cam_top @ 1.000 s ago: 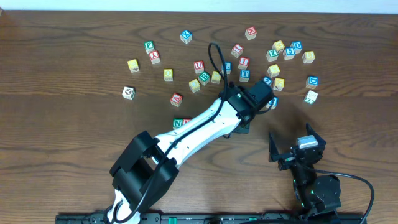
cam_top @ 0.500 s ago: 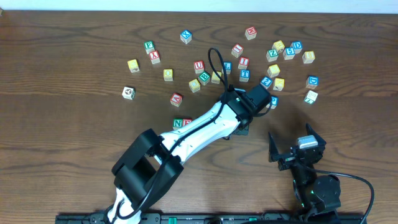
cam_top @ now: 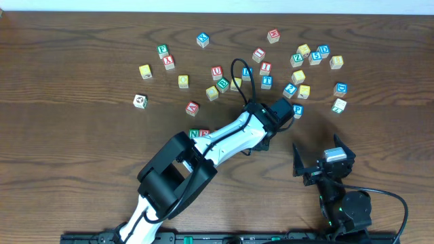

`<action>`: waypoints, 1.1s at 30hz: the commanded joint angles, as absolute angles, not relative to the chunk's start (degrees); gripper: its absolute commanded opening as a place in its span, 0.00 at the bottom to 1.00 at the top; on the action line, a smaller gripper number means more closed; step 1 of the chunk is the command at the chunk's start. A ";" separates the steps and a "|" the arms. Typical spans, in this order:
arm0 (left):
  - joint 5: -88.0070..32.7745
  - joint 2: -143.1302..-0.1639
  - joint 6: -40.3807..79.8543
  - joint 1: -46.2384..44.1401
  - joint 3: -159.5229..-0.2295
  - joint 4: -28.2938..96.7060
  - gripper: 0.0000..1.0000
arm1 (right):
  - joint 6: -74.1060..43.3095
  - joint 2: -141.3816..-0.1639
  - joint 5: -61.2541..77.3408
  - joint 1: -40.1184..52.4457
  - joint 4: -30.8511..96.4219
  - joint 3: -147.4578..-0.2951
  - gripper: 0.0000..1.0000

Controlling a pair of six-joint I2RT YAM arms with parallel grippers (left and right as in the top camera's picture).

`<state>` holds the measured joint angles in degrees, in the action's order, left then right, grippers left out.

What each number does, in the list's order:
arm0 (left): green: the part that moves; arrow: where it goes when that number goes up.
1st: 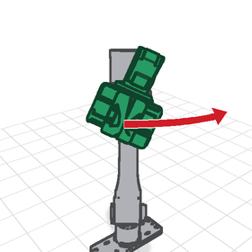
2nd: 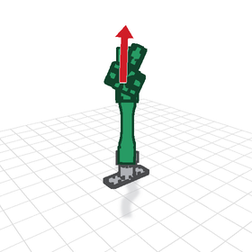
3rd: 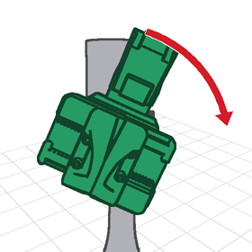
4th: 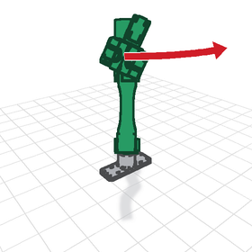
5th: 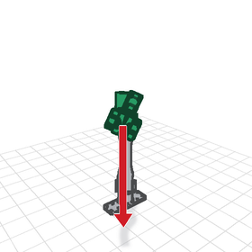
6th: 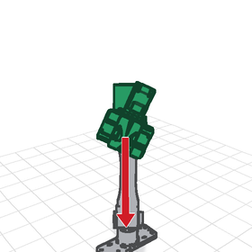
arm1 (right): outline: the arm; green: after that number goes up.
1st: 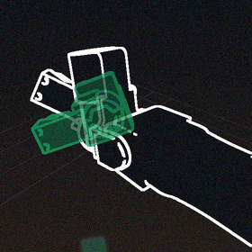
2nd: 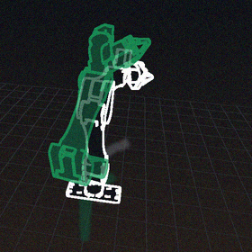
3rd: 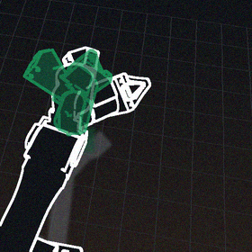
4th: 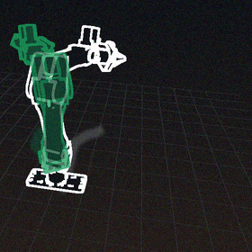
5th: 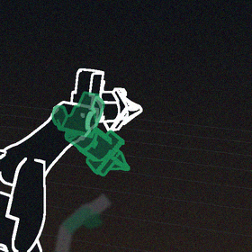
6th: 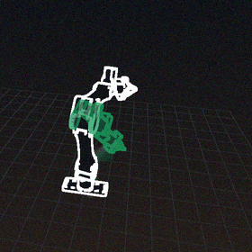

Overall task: Spell out NEURIPS
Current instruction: 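Lower the R block onto the table beside the U block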

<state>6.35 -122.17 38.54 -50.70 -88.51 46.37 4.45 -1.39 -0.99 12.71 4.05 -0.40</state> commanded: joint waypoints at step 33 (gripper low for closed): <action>5.13 -122.15 42.76 -45.54 -88.18 51.99 0.08 | 4.34 -1.13 -0.71 12.40 4.29 -0.32 0.99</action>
